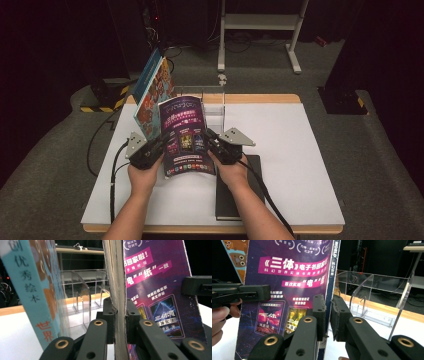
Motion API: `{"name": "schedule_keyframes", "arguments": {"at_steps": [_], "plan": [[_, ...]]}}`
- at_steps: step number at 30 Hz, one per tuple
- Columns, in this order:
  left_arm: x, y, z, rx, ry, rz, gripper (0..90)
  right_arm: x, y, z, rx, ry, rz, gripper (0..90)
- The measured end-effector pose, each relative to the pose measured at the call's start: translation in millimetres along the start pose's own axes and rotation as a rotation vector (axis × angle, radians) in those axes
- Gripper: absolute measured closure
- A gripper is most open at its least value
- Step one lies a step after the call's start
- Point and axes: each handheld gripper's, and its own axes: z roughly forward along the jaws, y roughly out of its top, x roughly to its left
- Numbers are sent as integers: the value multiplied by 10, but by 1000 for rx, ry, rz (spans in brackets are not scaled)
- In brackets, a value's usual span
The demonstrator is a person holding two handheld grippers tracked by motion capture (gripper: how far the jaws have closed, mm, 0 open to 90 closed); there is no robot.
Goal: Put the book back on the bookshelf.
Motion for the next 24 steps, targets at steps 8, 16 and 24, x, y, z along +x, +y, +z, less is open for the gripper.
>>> {"name": "schedule_keyframes", "arguments": {"at_steps": [8,16,24], "plan": [[12,-37,-11,6,-2,6,827,0,-86,19,0,-4,2,823],[-59,-35,-85,7,-22,12,820,-2,-142,-127,-8,1,6,824],[-111,-34,-207,-2,-38,-13,814,30,-194,-284,-19,16,15,828]]}}
